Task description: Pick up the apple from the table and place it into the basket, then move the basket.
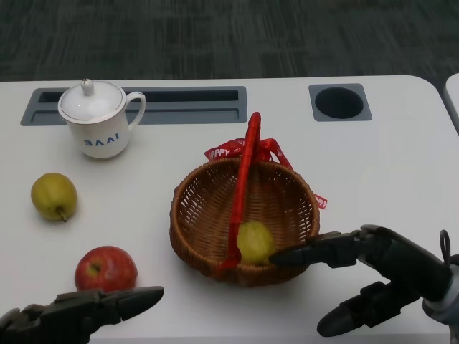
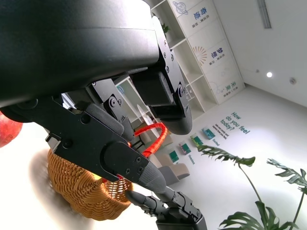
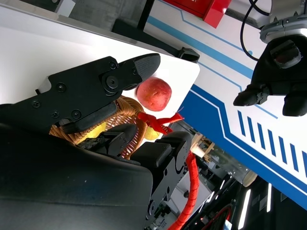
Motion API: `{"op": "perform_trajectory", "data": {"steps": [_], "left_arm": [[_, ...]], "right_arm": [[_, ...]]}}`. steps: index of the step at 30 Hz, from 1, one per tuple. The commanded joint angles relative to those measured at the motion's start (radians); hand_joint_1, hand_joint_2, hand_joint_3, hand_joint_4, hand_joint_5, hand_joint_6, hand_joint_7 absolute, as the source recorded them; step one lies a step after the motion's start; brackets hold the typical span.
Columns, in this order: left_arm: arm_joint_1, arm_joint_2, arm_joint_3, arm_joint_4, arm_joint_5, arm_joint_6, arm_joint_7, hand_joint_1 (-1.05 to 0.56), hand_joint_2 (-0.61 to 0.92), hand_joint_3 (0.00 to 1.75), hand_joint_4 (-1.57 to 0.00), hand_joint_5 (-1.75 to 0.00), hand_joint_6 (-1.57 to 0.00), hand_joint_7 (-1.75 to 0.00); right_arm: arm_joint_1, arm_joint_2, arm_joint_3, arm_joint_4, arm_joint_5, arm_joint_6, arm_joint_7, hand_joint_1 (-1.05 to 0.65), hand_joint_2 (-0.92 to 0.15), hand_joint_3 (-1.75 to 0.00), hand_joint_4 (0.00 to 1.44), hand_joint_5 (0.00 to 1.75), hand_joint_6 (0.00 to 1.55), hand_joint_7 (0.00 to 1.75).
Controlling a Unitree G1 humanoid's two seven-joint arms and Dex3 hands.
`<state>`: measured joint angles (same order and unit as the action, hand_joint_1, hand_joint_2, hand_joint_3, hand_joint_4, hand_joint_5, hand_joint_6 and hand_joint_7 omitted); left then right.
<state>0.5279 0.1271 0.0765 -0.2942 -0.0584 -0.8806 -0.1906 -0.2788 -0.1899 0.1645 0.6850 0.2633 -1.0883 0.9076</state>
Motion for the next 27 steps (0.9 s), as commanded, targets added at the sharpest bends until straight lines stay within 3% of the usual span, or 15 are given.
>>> {"op": "perform_trajectory", "data": {"steps": [1, 10, 16, 19, 22, 27], "left_arm": [[0.012, 0.011, -0.001, -0.002, -0.008, -0.004, -0.002, -0.33, 0.72, 0.00, -1.04, 0.00, -0.96, 0.00], [0.009, -0.003, 0.017, 0.002, 0.033, -0.018, 0.012, -0.36, 0.73, 0.00, -0.99, 0.00, -0.92, 0.00], [0.008, -0.061, 0.117, -0.029, 0.216, -0.016, 0.078, -0.66, 0.71, 0.00, -0.46, 0.00, -0.45, 0.00], [-0.019, -0.072, 0.169, -0.024, 0.321, 0.015, 0.117, -0.77, 0.71, 0.00, -0.27, 0.00, -0.26, 0.00], [-0.076, -0.057, 0.191, 0.049, 0.371, 0.033, 0.156, -0.79, 0.69, 0.00, -0.20, 0.00, -0.19, 0.00], [-0.201, -0.019, 0.226, 0.265, 0.495, -0.007, 0.289, -0.81, 0.70, 0.01, -0.22, -0.02, -0.21, -0.02]], "right_arm": [[-0.011, -0.010, -0.005, -0.007, 0.008, 0.010, -0.001, -0.47, -0.80, 0.00, 0.65, 0.00, 0.58, 0.00], [-0.011, -0.003, -0.005, 0.000, 0.019, 0.006, 0.006, -0.46, -0.80, 0.00, 0.65, 0.00, 0.58, 0.00], [-0.006, 0.003, -0.003, -0.004, 0.025, 0.013, 0.010, -0.45, -0.79, 0.00, 0.65, 0.00, 0.59, 0.00], [-0.005, 0.006, -0.002, -0.006, 0.029, 0.017, 0.016, -0.45, -0.79, 0.00, 0.66, 0.00, 0.60, 0.00], [-0.005, 0.007, -0.003, -0.003, 0.030, 0.018, 0.020, -0.45, -0.80, 0.00, 0.66, 0.00, 0.60, 0.00], [-0.001, 0.006, -0.005, -0.008, 0.032, 0.024, 0.027, -0.46, -0.80, 0.00, 0.66, 0.00, 0.60, 0.00]]}}
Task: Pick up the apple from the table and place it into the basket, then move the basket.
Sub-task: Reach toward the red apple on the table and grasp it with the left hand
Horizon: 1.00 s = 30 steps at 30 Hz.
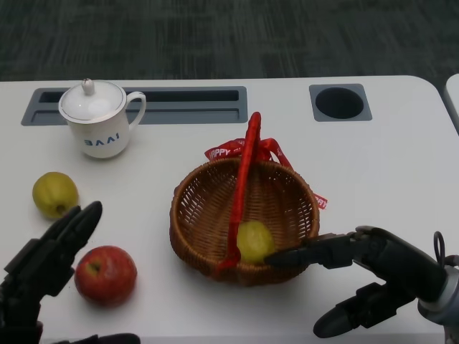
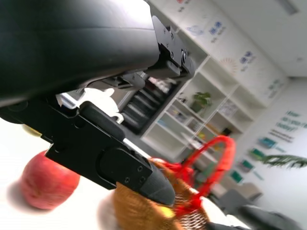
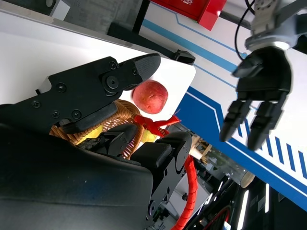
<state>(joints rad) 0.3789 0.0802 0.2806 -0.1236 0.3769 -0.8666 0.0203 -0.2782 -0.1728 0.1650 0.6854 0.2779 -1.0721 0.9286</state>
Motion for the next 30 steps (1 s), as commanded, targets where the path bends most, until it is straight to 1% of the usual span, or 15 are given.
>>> {"op": "perform_trajectory", "data": {"steps": [1, 7, 10, 13, 16, 22, 25, 30], "left_arm": [[-0.075, 0.036, 0.022, 0.139, 0.086, -0.025, 0.108, -0.81, 0.70, 0.01, -0.22, -0.02, -0.22, -0.02], [-0.196, 0.088, -0.023, 0.382, 0.202, -0.008, 0.262, -0.80, 0.73, 0.01, -0.23, -0.01, -0.22, -0.01], [-0.265, 0.098, -0.076, 0.519, 0.210, 0.000, 0.314, -0.75, 0.72, 0.00, -0.26, -0.02, -0.26, -0.02], [-0.326, 0.124, -0.127, 0.647, 0.258, 0.003, 0.405, -0.71, 0.72, 0.00, -0.30, -0.03, -0.30, -0.02], [-0.384, 0.147, -0.176, 0.785, 0.275, 0.001, 0.480, -0.70, 0.71, 0.00, -0.32, -0.03, -0.32, -0.02], [-0.475, 0.139, -0.252, 1.001, 0.224, -0.003, 0.537, -0.66, 0.72, 0.00, -0.39, -0.03, -0.37, -0.02], [-0.513, 0.135, -0.283, 1.086, 0.212, 0.038, 0.565, -0.65, 0.72, 0.00, -0.41, -0.03, -0.39, -0.02], [-0.559, 0.142, -0.326, 1.190, 0.196, 0.089, 0.619, -0.60, 0.71, 0.00, -0.42, -0.02, -0.40, -0.01]], "right_arm": [[0.001, -0.012, -0.006, -0.010, 0.018, 0.009, 0.008, -0.46, -0.80, 0.00, 0.66, 0.00, 0.60, 0.00], [0.005, -0.013, -0.008, -0.017, 0.024, 0.013, 0.013, -0.46, -0.81, 0.00, 0.66, 0.00, 0.60, 0.00], [0.008, -0.016, -0.010, -0.022, 0.020, 0.013, 0.008, -0.46, -0.81, 0.00, 0.67, 0.00, 0.60, 0.00], [0.013, -0.020, -0.012, -0.031, 0.018, 0.018, 0.005, -0.46, -0.80, 0.00, 0.67, 0.00, 0.60, 0.00], [0.019, -0.020, -0.013, -0.040, 0.021, 0.022, 0.005, -0.45, -0.80, 0.00, 0.67, 0.00, 0.59, 0.00], [0.024, -0.022, -0.015, -0.047, 0.023, 0.023, 0.006, -0.45, -0.80, 0.00, 0.66, 0.00, 0.59, 0.00], [0.025, -0.024, -0.017, -0.047, 0.027, 0.022, 0.009, -0.45, -0.80, 0.00, 0.66, 0.00, 0.59, 0.00], [0.028, -0.027, -0.017, -0.051, 0.031, 0.019, 0.010, -0.45, -0.80, 0.00, 0.67, 0.00, 0.59, 0.00]]}}
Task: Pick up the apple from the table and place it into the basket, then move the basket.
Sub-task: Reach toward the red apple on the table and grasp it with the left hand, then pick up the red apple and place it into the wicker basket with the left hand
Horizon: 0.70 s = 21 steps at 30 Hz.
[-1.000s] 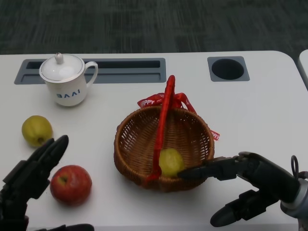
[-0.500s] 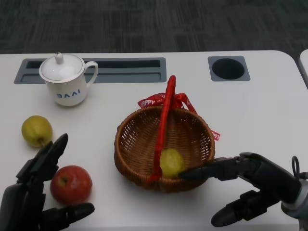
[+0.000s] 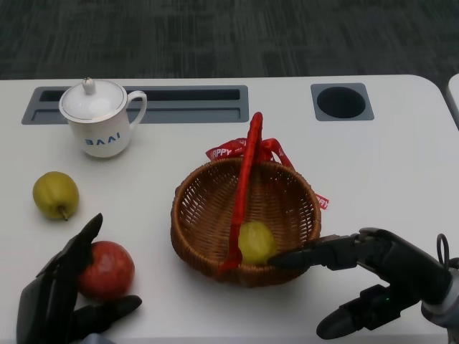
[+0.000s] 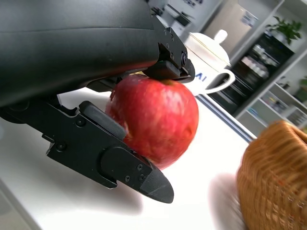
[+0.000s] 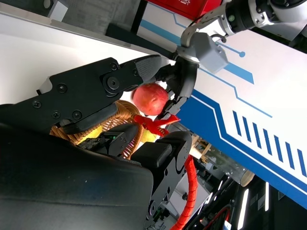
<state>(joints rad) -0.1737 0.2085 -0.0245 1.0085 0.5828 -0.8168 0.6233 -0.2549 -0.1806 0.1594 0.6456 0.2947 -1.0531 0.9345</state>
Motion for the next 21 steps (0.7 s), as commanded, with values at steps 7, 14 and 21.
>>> {"op": "perform_trajectory", "data": {"steps": [7, 14, 21], "left_arm": [[-0.014, -0.013, -0.031, 0.090, -0.075, -0.035, 0.118, -0.32, 0.73, 0.01, -0.77, -0.08, -0.66, -0.05], [0.013, -0.002, -0.040, -0.007, -0.057, -0.165, 0.241, -0.17, 0.84, 0.01, -1.22, -0.03, -1.07, -0.03], [0.088, -0.013, -0.013, -0.229, -0.069, -0.195, 0.221, -0.19, 0.84, 0.00, -1.21, -0.01, -1.06, -0.01]], "right_arm": [[0.017, -0.025, -0.007, -0.030, 0.017, 0.010, 0.004, -0.45, -0.81, 0.00, 0.67, 0.00, 0.60, 0.00], [0.014, -0.017, -0.008, -0.021, 0.027, 0.010, 0.010, -0.47, -0.86, -0.01, 0.67, 0.00, 0.60, 0.00], [0.004, -0.005, -0.010, 0.002, 0.028, -0.006, 0.012, -0.47, -0.87, -0.01, 0.69, 0.01, 0.61, 0.00]]}}
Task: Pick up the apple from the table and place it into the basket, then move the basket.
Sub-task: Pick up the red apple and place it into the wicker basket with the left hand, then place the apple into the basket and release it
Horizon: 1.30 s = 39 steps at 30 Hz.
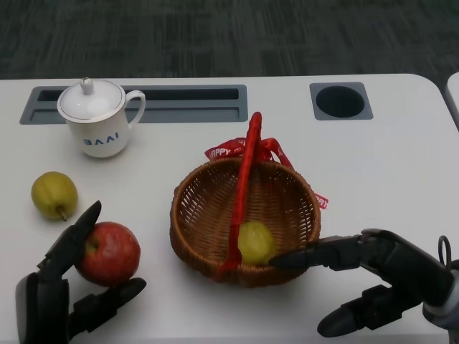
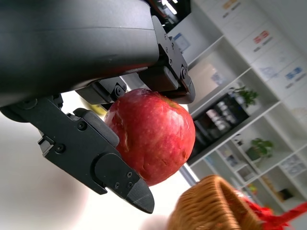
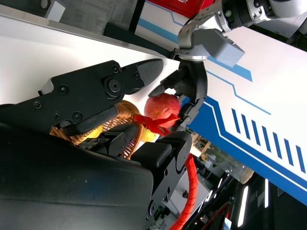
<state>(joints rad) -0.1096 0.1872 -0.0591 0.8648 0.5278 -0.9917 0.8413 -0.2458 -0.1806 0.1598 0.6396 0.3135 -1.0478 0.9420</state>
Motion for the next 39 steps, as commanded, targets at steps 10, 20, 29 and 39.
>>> {"op": "perform_trajectory", "data": {"steps": [10, 20, 29, 39], "left_arm": [[0.118, 0.001, 0.070, -0.526, -0.047, 0.051, -0.150, -0.18, 0.83, 0.00, -1.22, -0.01, -1.09, -0.01], [0.078, -0.020, 0.073, -0.763, -0.167, 0.163, -0.375, -0.18, 0.82, 0.00, -1.24, -0.02, -1.10, -0.01], [-0.019, -0.070, 0.038, -0.725, -0.273, 0.280, -0.537, -0.17, 0.82, 0.00, -1.25, -0.01, -1.09, 0.00], [-0.166, -0.143, -0.033, -0.405, -0.197, 0.240, -0.542, -0.17, 0.82, 0.00, -1.25, -0.01, -1.08, 0.00]], "right_arm": [[-0.004, 0.002, -0.010, 0.024, 0.016, -0.016, 0.018, -0.46, -0.89, 0.00, 0.72, 0.01, 0.63, 0.01], [-0.011, 0.012, -0.005, 0.035, 0.015, -0.028, 0.026, -0.47, -0.91, -0.01, 0.72, 0.00, 0.64, 0.00], [0.005, 0.011, -0.002, 0.020, 0.005, -0.034, 0.018, -0.48, -0.92, -0.01, 0.72, 0.00, 0.65, 0.00], [0.027, 0.012, 0.001, -0.002, -0.006, -0.027, 0.003, -0.46, -0.92, -0.01, 0.73, 0.00, 0.65, 0.00]]}}
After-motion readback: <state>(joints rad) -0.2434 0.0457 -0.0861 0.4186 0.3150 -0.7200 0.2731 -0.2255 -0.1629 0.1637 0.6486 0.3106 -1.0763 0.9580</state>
